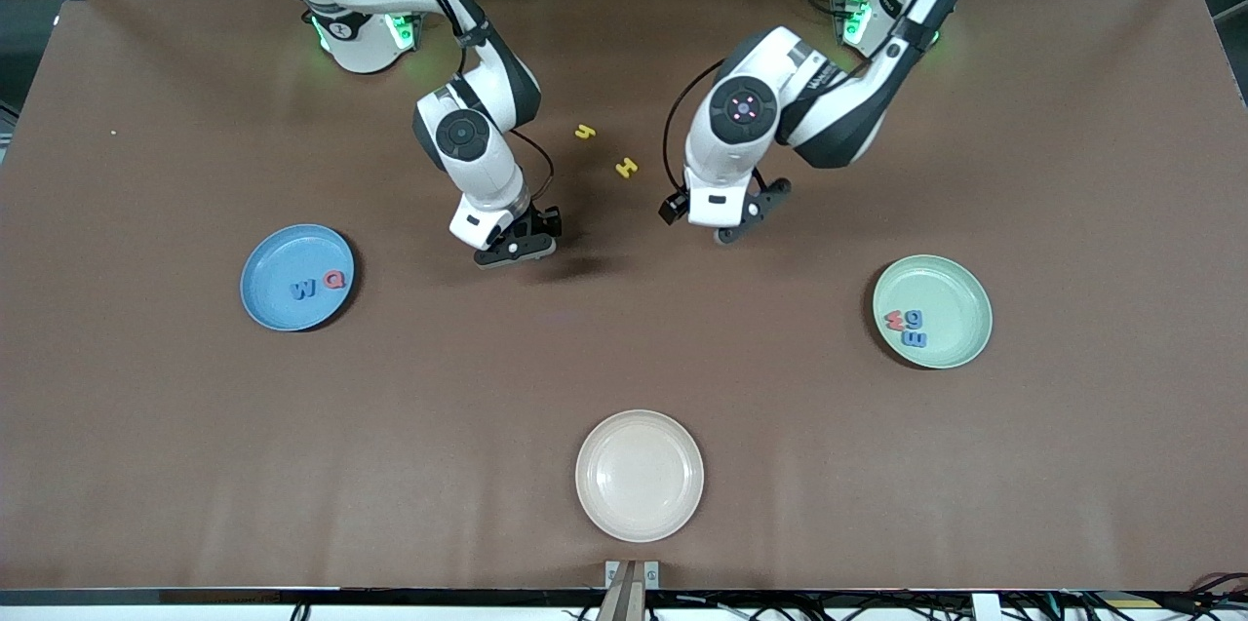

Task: Sort uppercase to blue plate, lowercase to green plate
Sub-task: 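Grasp the cyan K with the right gripper while the left gripper reaches h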

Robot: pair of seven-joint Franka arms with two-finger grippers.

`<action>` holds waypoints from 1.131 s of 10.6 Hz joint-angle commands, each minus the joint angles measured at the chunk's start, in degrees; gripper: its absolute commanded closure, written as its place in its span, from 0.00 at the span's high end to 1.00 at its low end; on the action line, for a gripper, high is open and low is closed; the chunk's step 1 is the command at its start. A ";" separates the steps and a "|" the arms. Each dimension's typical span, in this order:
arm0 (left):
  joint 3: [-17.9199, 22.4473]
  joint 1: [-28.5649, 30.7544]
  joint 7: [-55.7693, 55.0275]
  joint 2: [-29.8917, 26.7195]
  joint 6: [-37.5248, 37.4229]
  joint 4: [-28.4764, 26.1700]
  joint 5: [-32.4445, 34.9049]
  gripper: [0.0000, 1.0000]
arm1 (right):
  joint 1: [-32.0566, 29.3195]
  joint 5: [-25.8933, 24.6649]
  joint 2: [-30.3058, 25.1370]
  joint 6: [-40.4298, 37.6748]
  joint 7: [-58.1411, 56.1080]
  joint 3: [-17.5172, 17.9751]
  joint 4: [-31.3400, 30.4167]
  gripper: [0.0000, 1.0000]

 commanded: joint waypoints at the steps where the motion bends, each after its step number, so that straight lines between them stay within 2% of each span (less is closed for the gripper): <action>1: 0.03 -2.07 -15.48 -0.76 4.45 -2.86 -0.79 1.00 | 0.54 -1.39 0.47 0.47 1.75 -0.42 0.42 0.58; 3: -0.05 -2.69 -24.31 1.09 7.54 -2.87 -1.58 1.00 | 0.28 -2.35 0.47 0.47 1.75 -0.59 0.42 0.58; 5: -2.42 -4.09 -29.87 3.37 10.27 -2.87 0.17 1.00 | 0.19 -2.54 0.91 0.47 1.75 -0.59 0.68 0.58; 8: -2.95 -5.77 -33.57 4.96 12.37 -2.52 2.02 1.00 | 0.19 -2.54 1.44 0.47 1.75 -0.59 1.38 0.58; 12: -5.58 -6.47 -35.94 6.02 14.31 -2.43 2.20 1.00 | 0.54 -2.54 1.70 0.47 2.90 -0.59 1.65 0.57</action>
